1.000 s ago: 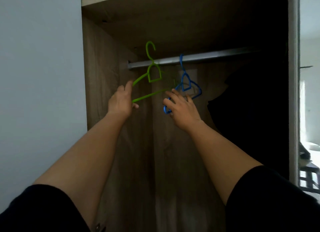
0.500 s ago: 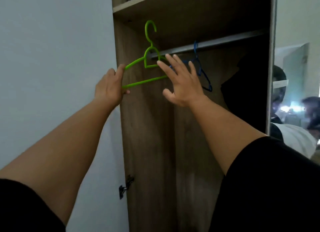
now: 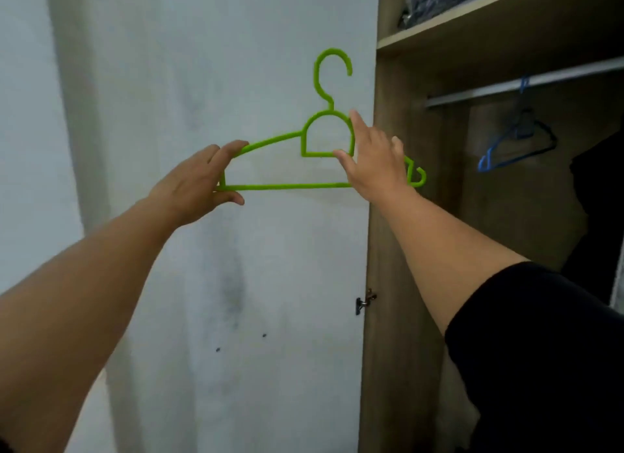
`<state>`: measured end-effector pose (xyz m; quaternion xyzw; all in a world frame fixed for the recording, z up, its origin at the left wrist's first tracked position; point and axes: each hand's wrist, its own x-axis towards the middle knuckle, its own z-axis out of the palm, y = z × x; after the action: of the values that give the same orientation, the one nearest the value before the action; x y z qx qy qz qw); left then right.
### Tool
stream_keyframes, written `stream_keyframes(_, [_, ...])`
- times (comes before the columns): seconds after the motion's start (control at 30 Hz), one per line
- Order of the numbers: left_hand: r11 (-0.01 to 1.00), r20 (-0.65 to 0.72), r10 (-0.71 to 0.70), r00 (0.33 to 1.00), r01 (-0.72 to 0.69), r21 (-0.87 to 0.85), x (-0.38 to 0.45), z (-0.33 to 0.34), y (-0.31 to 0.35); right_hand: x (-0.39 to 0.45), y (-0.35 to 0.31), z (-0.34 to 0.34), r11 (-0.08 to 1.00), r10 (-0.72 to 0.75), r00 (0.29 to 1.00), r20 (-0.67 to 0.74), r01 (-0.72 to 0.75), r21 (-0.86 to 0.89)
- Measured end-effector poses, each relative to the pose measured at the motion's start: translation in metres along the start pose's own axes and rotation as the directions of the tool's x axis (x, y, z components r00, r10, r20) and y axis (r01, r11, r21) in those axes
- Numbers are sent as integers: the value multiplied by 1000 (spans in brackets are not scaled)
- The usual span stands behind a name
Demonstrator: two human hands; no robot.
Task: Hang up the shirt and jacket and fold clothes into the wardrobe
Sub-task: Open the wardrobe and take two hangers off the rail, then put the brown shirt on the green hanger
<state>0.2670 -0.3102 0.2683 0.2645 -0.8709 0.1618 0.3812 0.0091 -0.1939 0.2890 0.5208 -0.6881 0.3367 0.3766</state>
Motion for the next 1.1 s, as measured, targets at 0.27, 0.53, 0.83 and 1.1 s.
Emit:
stream_keyframes(0.27, [894,-8,-81,997,77,442,-104,-75,-27,-38,-97,-4,917,-187,982,35,162,366])
stream_keyframes(0.53, [776,143,-383,913,234,586,-187,-137,12,-87,-183,-17,659,-505,860,75,328,677])
stream_keyframes(0.83, [639,184,-623,760,359,680,-304,-201,58,-161,-243,-43,396,-743,658,125,282,874])
stream_keyframes(1.1, [432,52,-734,678,405,806,-372,-304,74,-187,-340,-100,254,-821,571,-19,393,884])
